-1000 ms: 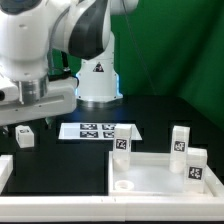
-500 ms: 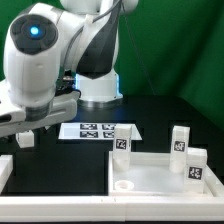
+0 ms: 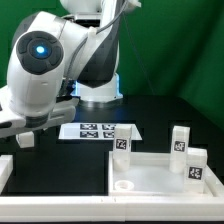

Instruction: Assemble square table

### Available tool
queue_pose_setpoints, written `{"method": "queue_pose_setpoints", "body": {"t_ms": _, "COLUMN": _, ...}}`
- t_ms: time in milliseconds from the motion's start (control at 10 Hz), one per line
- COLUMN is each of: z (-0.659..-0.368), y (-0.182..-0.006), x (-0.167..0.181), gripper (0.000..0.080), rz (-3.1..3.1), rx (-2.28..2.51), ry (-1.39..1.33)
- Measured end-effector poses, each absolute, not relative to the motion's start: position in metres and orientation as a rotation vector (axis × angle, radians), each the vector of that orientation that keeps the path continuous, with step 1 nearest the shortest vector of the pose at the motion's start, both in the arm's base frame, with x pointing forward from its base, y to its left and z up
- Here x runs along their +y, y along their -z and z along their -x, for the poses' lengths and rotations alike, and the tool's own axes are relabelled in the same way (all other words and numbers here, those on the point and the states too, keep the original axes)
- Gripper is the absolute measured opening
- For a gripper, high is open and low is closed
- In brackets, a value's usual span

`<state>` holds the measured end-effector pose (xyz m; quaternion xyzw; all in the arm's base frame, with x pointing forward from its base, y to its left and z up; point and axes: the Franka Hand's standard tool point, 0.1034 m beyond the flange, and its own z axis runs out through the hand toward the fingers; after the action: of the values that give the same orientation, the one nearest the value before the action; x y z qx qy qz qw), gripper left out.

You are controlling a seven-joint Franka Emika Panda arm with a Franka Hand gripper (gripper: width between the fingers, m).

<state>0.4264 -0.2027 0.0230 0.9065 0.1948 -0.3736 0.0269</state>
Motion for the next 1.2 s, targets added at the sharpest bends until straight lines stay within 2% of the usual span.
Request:
{"method": "queue_pose_setpoints", "body": {"t_ms": 500, "z": -0.416, "y": -0.016, "x": -0.197, "gripper": 0.0649, "rz": -2.743, "rx": 0.585, "ry": 1.206}}
{"method": "queue_pose_setpoints", "body": {"t_ms": 700, "z": -0.415, "y": -0.016, "x": -0.196, "gripper": 0.0385, "rz": -2.742, "rx": 0.586, "ry": 1.208}}
{"method": "queue_pose_setpoints", "body": {"t_ms": 800, "z": -0.415, "y": -0.016, "x": -0.196, "gripper": 0.0385, "rz": -2.742, "rx": 0.586, "ry": 1.208}}
{"method": "queue_pose_setpoints", "body": {"t_ms": 900, "z": -0.415, "y": -0.016, "x": -0.197, "gripper": 0.0288, "rz": -2.741, "rx": 0.586, "ry": 1.208}}
{"method": "queue_pose_setpoints", "body": {"t_ms": 1200, "z": -0.415, "y": -0.016, "x": -0.197, "gripper": 0.0288, "rz": -2.741, "rx": 0.586, "ry": 1.208}}
